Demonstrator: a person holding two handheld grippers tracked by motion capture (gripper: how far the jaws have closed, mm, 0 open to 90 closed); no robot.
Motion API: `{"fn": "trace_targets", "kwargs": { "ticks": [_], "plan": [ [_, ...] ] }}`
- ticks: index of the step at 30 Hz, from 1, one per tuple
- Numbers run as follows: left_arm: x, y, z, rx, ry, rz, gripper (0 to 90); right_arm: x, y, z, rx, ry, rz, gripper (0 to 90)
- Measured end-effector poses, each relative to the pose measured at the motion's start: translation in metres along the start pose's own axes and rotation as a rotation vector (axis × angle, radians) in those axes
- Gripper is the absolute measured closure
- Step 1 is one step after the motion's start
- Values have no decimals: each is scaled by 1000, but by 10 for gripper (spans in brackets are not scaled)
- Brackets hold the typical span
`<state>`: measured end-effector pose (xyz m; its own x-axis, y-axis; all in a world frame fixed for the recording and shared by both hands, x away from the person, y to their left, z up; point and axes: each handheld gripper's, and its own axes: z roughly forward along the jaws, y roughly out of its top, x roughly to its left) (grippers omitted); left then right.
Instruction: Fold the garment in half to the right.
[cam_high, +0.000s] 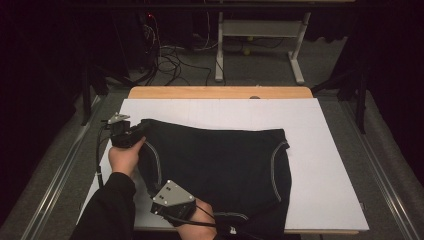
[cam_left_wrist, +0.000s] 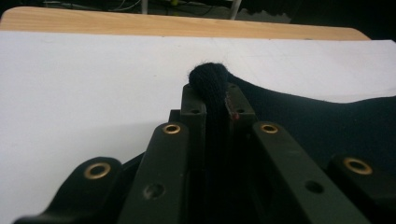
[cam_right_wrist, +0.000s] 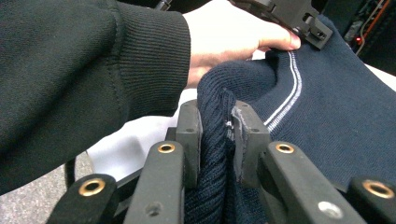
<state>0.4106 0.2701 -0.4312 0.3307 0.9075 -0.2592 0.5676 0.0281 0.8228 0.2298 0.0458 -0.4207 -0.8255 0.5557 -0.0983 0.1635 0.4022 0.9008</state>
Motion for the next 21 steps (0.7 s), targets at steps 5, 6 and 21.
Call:
{"fn": "trace_targets", "kwargs": {
  "ticks": [5, 6, 21],
  "plan": [
    [12, -1, -8, -8, 17, -11, 776, 7, 5, 12, -6, 22, -4, 758],
    [15, -1, -10, -8, 21, -10, 776, 8, 6, 14, -7, 26, -5, 758],
    [49, -11, -42, 12, 83, -31, 774, 31, 23, 34, -24, 70, -32, 756]
  ]
}}
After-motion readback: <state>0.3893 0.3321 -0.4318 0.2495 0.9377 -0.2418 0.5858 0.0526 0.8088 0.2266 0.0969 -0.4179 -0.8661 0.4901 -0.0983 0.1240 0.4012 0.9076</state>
